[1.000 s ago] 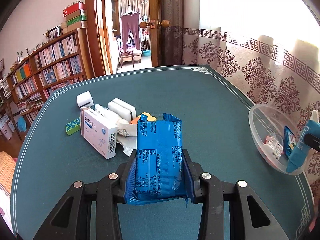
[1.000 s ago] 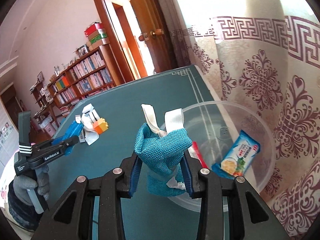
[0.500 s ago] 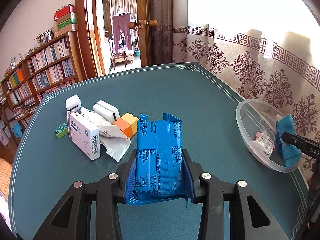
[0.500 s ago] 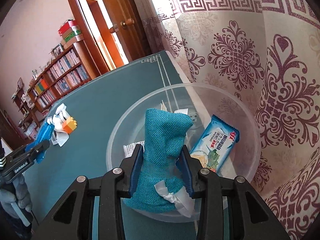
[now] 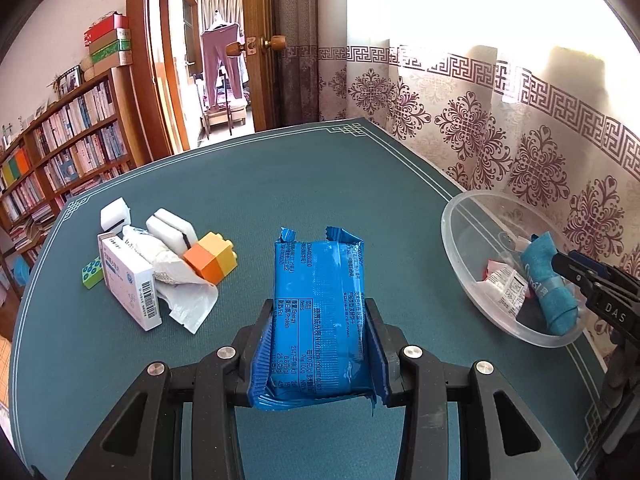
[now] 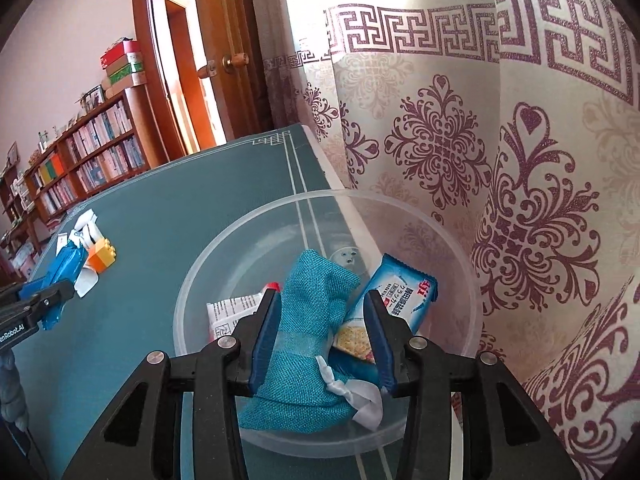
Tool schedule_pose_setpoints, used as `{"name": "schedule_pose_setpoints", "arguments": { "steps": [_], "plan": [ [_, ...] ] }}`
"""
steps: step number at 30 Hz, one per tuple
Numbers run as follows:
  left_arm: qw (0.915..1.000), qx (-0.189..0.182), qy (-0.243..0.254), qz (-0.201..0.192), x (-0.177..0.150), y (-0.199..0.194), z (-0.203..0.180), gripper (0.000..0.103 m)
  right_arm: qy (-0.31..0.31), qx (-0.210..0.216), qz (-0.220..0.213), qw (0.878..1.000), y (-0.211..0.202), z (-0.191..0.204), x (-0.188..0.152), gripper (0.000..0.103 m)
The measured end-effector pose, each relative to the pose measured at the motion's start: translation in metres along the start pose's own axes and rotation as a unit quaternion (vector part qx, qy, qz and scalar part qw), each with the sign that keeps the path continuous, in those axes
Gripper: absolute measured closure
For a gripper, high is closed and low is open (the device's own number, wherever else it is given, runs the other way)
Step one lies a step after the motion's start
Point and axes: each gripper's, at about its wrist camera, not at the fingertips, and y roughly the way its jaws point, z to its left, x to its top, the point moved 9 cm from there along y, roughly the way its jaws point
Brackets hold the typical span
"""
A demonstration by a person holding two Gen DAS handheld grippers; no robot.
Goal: Organize objects
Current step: 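Carry the teal cloth and blue packet to the bowl and release them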
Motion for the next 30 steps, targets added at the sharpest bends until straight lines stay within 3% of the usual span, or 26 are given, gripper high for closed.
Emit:
{"name": "schedule_pose_setpoints", "arguments": {
  "steps": [10,18,30],
  "plan": [
    [0.9963,-0.083,0.023,0.006,0.019,0.025,-0.056,0.06,-0.001,-0.006,-0.02,1.0,-0.013,-0.004,-0.006,0.057],
    [0.9901,-0.126,0.06,-0.009,0.036,0.038,-0.103,0.06,0.007,0.001,-0.018,1.0,-0.011,-0.006,-0.007,0.057],
    [0.9849,-0.15,0.086,-0.004,0.044,0.065,-0.139,0.059,0.011,-0.001,-0.017,1.0,-0.005,-0.008,-0.01,0.057]
  ]
}}
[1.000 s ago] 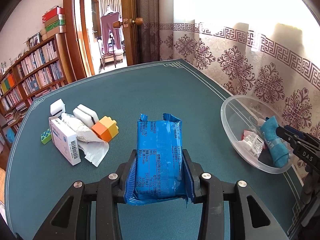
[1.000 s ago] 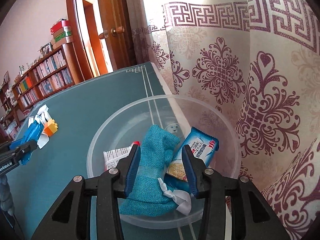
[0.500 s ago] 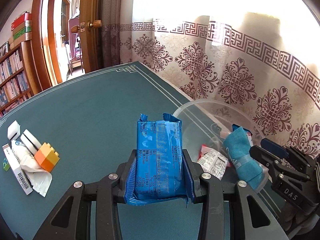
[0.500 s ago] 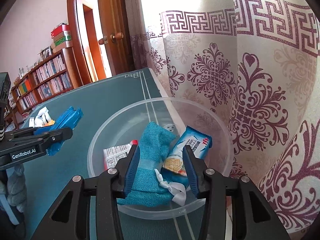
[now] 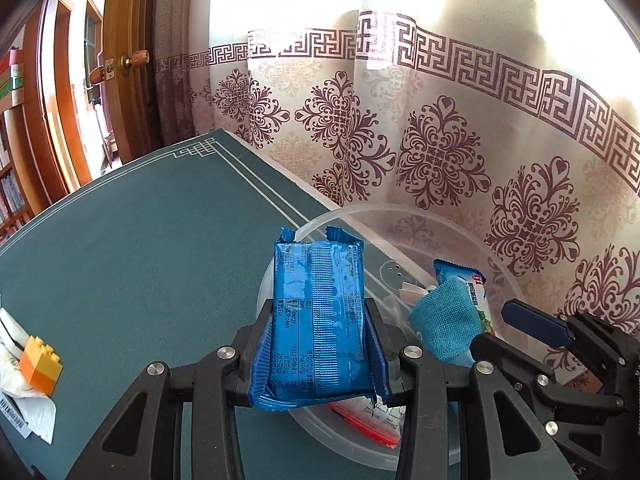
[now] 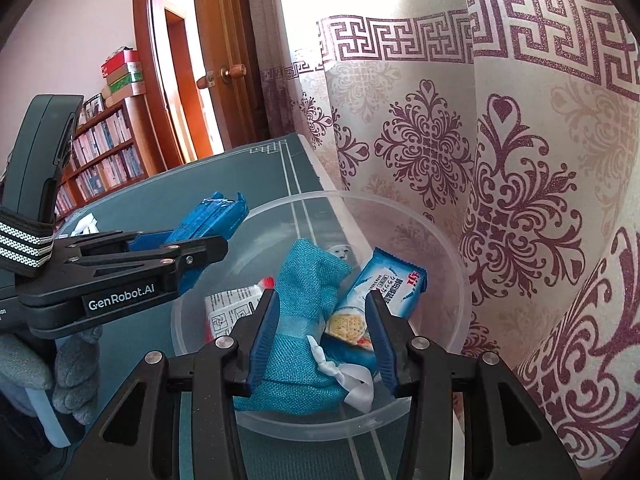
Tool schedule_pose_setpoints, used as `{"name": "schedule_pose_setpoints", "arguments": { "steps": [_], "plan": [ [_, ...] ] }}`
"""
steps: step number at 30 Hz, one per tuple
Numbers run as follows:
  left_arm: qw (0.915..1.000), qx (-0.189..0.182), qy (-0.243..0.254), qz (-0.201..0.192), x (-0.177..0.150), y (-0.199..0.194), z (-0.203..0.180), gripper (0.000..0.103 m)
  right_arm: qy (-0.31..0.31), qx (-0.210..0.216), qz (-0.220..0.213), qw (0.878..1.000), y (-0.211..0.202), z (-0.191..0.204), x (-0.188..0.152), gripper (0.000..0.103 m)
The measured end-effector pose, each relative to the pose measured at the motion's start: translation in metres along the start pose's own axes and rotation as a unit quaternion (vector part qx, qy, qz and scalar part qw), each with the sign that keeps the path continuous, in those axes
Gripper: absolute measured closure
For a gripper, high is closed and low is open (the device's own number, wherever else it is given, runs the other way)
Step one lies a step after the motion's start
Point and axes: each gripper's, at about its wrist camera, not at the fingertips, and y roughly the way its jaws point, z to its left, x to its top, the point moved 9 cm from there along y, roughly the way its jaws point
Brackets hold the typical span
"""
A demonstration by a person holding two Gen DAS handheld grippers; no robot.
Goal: Organize objects
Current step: 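Carry the teal cloth and blue packet to the bowl and release them, then withdraw both open grippers from the bowl toward the remaining items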
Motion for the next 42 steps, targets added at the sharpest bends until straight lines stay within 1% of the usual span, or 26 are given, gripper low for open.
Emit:
{"name": "schedule_pose_setpoints", "arguments": {
  "steps": [1,2,3,5,7,14,15,17,24,31,35,42],
  "plan": [
    [1.0,-0.002,0.001,-0.002,0.001,0.001,-0.001,0.054,-0.001,0.0,0.0,1.0,0.0,0.0,0.0,0.057],
    [1.0,-0.003,0.002,-0.006,0.003,0.001,-0.002,0.047,-0.001,0.0,0.0,1.0,0.0,0.0,0.0,0.057],
    [0.9999,0.0,0.002,-0.013,0.004,-0.001,-0.001,0.043,-0.002,0.0,0.0,1.0,0.001,0.0,0.0,0.057],
    [0.9997,0.002,0.002,-0.024,0.007,-0.005,0.001,0.03,-0.004,-0.001,0.0,1.0,0.0,0.001,-0.001,0.057],
    [0.9996,0.006,0.0,-0.029,0.007,-0.008,0.004,0.027,-0.005,-0.001,-0.001,1.0,0.0,0.001,-0.001,0.057],
    [0.9992,0.032,-0.01,-0.022,-0.002,-0.013,0.02,0.026,-0.009,-0.001,-0.003,1.0,-0.003,0.005,-0.001,0.057],
    [0.9991,0.036,-0.01,-0.02,-0.004,-0.014,0.021,0.025,-0.01,-0.001,-0.003,1.0,-0.003,0.005,-0.001,0.057],
    [0.9988,0.043,-0.01,-0.019,-0.008,-0.017,0.024,0.018,-0.012,-0.001,-0.004,1.0,-0.004,0.007,-0.001,0.057],
    [0.9981,0.055,-0.008,-0.026,-0.016,-0.03,0.029,0.013,-0.015,-0.005,-0.008,1.0,-0.006,0.008,-0.001,0.057],
    [0.9975,0.057,-0.032,-0.026,-0.024,-0.041,0.042,0.008,-0.022,-0.014,-0.02,0.999,-0.011,0.01,0.002,0.055],
    [0.9967,0.063,-0.045,-0.023,-0.031,-0.047,0.052,0.007,-0.031,-0.022,-0.034,0.999,-0.019,0.013,0.003,0.051],
    [0.9943,0.079,-0.067,-0.026,-0.038,-0.06,0.073,0.007,-0.045,-0.028,-0.046,0.998,-0.026,0.024,0.004,0.049]
  ]
}}
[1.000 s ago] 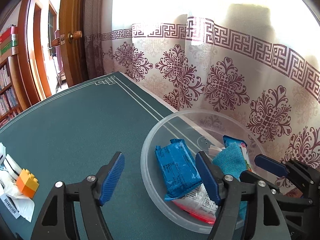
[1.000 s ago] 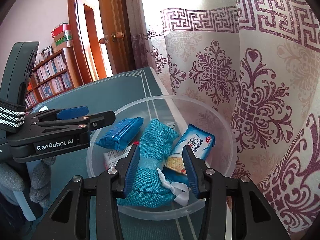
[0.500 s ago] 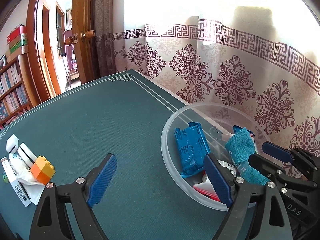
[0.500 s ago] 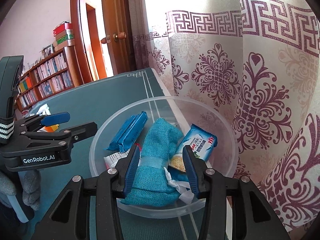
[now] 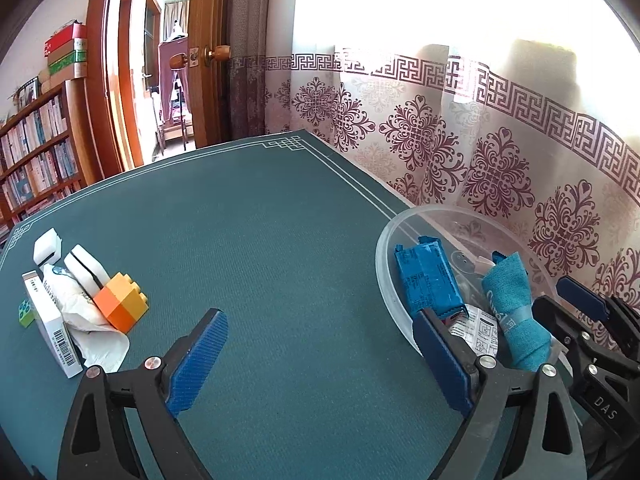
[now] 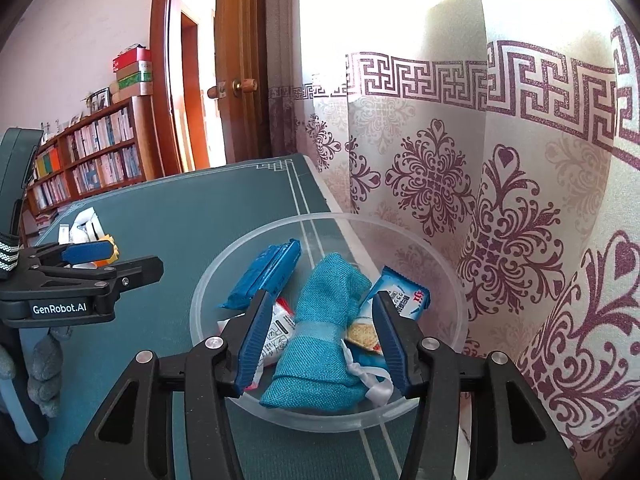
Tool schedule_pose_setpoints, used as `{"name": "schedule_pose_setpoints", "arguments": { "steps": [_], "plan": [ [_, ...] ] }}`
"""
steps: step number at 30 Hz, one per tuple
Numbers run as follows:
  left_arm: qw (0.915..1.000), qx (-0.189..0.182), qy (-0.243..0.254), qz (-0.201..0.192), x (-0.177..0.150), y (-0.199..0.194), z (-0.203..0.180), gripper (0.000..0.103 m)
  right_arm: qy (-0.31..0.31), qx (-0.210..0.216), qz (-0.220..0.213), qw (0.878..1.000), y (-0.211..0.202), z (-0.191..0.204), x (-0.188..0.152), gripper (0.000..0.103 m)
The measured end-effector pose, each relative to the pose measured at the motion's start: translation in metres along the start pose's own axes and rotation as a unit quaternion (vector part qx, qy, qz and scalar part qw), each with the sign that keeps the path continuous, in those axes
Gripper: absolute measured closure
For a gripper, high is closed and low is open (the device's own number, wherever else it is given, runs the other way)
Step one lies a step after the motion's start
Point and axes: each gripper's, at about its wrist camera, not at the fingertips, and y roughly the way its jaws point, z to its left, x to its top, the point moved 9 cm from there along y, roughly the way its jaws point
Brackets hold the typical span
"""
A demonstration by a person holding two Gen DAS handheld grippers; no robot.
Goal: Organize objects
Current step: 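Withdraw both open grippers from the bowl toward the remaining items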
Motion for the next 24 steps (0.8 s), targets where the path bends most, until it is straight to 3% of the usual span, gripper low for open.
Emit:
{"name": "schedule_pose_setpoints", "arguments": {
  "steps": [14,24],
  "plan": [
    [0.998,0.046,-0.044,-0.001,-0.009,-0.017,0.056,0.005,-0.029,0.015,-0.005,0.999,-0.009,0.033,-0.002,0.043],
    [0.9917,0.086,-0.095,-0.006,-0.015,-0.031,0.11,0.004,-0.052,0.043,-0.001,0.998,-0.009,0.066,-0.004,0.042]
  ]
}}
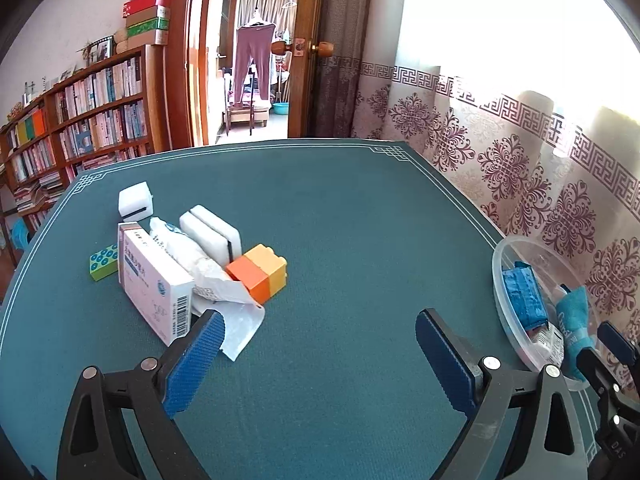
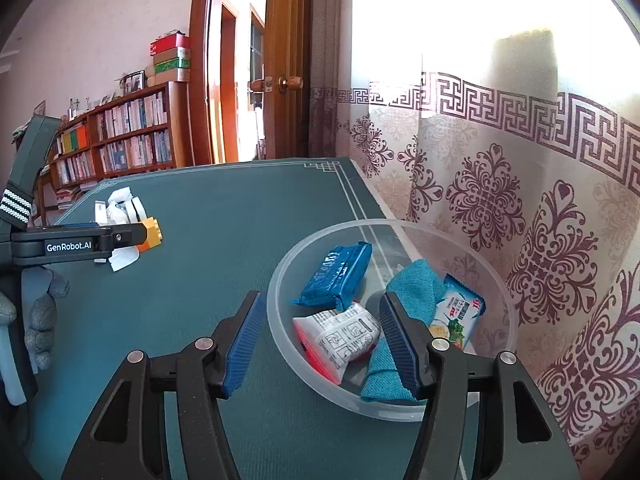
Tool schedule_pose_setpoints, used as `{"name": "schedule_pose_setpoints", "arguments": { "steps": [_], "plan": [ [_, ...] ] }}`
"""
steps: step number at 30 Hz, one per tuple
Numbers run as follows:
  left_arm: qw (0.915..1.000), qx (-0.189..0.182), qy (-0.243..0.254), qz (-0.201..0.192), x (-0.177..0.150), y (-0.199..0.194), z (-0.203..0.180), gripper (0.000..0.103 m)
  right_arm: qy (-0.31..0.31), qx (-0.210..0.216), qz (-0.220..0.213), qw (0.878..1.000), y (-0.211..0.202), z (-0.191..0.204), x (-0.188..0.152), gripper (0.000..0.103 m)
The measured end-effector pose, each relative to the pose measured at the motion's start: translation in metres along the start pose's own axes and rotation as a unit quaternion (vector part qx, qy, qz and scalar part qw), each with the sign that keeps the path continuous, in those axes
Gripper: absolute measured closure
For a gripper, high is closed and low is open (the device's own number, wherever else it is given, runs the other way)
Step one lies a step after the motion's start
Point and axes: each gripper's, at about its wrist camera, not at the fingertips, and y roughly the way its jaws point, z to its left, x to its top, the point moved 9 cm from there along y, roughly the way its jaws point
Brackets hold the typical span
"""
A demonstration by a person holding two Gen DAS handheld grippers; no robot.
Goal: Organize objects
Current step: 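Withdraw both open grippers from the bowl toward the remaining items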
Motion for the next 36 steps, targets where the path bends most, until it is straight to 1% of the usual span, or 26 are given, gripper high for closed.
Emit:
{"name": "schedule_pose_setpoints", "arguments": {
  "steps": [8,19,24,27,36],
  "plan": [
    [0.998,0.045,-0.045,-0.003,0.006,0.0,0.05,0.004,-0.023,0.032,0.007,0.999,0.004,0.035,-0.004,0.042],
    [0.989,0.108,-0.101,-0.002,0.015,0.012,0.113,0.004,-0.044,0.07,0.022,0.996,0.013,0.075,-0.009,0.042],
    [0.9853,0.126,-0.115,0.005,0.016,0.023,0.132,0.004,-0.049,0.079,0.028,0.995,0.016,0.086,-0.011,0.042],
    [0.9842,0.129,-0.12,0.011,0.014,0.028,0.138,0.003,-0.051,0.084,0.032,0.995,0.019,0.092,-0.013,0.042],
    [0.9814,0.137,-0.132,0.024,-0.004,0.022,0.161,0.002,-0.053,0.093,0.042,0.993,0.027,0.101,-0.017,0.042]
  ]
}}
